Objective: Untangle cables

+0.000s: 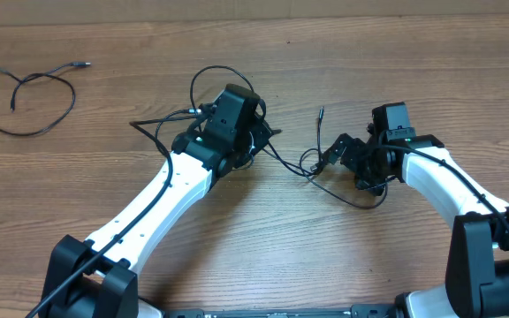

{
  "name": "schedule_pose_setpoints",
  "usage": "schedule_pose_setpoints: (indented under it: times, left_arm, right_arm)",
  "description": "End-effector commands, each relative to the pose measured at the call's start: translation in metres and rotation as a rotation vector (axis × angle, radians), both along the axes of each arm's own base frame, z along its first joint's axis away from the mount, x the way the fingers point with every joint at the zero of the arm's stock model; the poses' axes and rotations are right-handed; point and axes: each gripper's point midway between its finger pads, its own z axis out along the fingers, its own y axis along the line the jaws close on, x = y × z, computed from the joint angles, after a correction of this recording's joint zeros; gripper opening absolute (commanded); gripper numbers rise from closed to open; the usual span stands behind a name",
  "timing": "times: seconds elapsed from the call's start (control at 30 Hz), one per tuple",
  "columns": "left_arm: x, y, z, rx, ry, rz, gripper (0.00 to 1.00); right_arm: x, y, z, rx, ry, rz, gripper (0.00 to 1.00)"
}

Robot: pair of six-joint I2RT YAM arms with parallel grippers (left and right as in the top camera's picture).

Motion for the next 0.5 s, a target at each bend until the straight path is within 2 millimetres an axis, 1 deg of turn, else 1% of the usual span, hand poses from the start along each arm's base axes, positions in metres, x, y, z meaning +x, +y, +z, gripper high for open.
schedule_pose_setpoints:
  times: [0.0, 0.17, 0.37, 0.47]
  left_arm:
    - [0.003, 0.0, 0.019, -0.007, -0.048, -0.009, 0.04]
    - [0.004, 0.002, 0.018, 0.003, -0.051, -0.001, 0.04]
    - [0.004, 0.01, 0.014, 0.039, -0.044, 0.023, 0.05]
    - [0.006, 0.014, 0.015, 0.04, -0.047, 0.034, 0.04]
  right_arm:
    - [0.0, -0.001, -0.001, -0.006, 0.0, -0.001, 1.0]
    - [0.0, -0.001, -0.001, -0.006, 0.0, -0.001, 1.0]
    - [0.0, -0.001, -0.001, -0.006, 0.0, -0.001, 1.0]
    - [0.0, -0.001, -0.001, -0.006, 0.0, -0.001, 1.0]
